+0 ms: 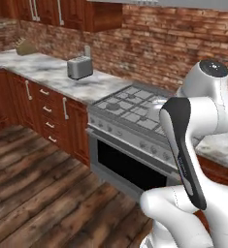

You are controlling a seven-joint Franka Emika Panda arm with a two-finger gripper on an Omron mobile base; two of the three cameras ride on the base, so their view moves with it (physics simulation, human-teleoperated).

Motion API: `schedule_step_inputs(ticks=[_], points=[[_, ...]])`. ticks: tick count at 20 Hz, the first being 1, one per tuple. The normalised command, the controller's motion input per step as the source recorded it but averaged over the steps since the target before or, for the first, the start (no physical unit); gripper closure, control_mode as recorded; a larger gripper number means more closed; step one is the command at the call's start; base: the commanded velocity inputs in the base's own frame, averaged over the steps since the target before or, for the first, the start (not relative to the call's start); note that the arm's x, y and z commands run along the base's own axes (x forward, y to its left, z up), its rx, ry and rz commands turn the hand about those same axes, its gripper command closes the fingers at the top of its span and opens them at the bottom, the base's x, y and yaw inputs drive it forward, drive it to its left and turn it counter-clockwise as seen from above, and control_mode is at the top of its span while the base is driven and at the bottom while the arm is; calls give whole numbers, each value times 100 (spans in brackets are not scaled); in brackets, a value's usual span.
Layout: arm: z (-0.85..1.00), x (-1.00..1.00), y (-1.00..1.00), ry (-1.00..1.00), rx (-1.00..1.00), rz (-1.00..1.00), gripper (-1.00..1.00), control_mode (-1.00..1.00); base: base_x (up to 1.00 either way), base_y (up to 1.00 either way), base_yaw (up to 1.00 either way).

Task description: Pick the two tangerines from the fridge and place them on the plate next to the blender to make a fruit smoothie.

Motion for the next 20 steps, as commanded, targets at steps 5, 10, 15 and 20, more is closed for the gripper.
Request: schedule_step_inputs(ticks=[5, 10, 15, 20], points=[[0, 0, 0, 0, 0, 0, 100, 100, 13, 22, 70], [0, 0, 0, 0, 0, 0, 100, 100, 11, 17, 70], [0, 0, 0, 0, 0, 0, 100, 100, 8, 13, 70], [0, 0, 0, 0, 0, 0, 100, 100, 6, 11, 68]])
